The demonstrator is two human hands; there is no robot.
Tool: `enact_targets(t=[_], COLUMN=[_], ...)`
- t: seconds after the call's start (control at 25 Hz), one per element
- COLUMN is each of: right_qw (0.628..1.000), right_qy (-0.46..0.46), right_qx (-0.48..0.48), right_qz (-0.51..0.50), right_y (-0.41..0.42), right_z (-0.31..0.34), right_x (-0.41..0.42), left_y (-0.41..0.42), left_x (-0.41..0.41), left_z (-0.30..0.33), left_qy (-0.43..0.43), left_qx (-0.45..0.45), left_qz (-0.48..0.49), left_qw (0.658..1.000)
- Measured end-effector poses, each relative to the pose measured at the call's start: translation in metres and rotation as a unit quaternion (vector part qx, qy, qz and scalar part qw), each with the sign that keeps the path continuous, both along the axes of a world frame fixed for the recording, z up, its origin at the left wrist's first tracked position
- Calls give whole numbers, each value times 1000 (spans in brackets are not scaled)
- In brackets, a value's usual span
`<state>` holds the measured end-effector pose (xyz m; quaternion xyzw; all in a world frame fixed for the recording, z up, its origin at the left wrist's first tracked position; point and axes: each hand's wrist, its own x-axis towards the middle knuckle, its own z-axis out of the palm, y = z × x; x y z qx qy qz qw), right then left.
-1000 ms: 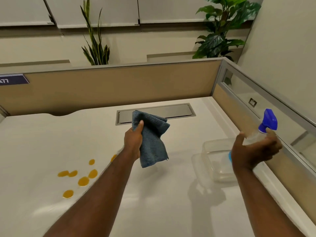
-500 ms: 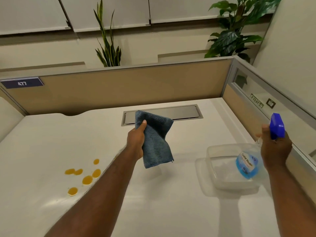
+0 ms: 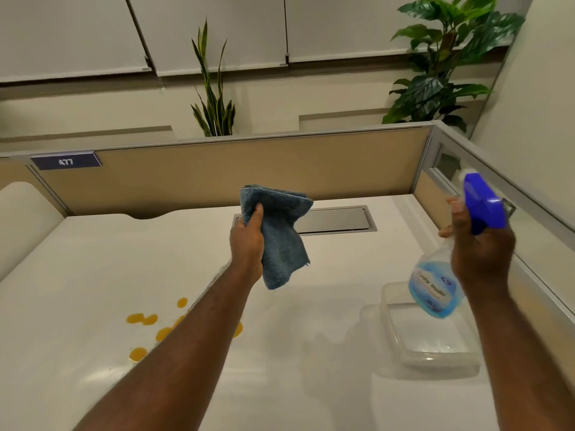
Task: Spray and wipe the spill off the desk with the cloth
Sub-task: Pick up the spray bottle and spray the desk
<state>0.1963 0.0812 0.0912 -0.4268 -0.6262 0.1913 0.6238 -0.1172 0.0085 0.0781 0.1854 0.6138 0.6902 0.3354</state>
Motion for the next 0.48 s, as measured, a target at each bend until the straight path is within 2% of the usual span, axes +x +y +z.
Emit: enact_targets(t=[0.28, 0.48], right_qw=[979, 967], right_qy=[-49, -97], right_qx=[-49, -86], right_qz=[191, 220], right_y=[-63, -78], right_z=[-11, -32], right_x=[-124, -173], left_y=[2, -5], left_x=[2, 2], left_z=[22, 23], left_qy=[42, 40], left_qx=[34, 40], left_qz=[16, 13], left_qw=[998, 998])
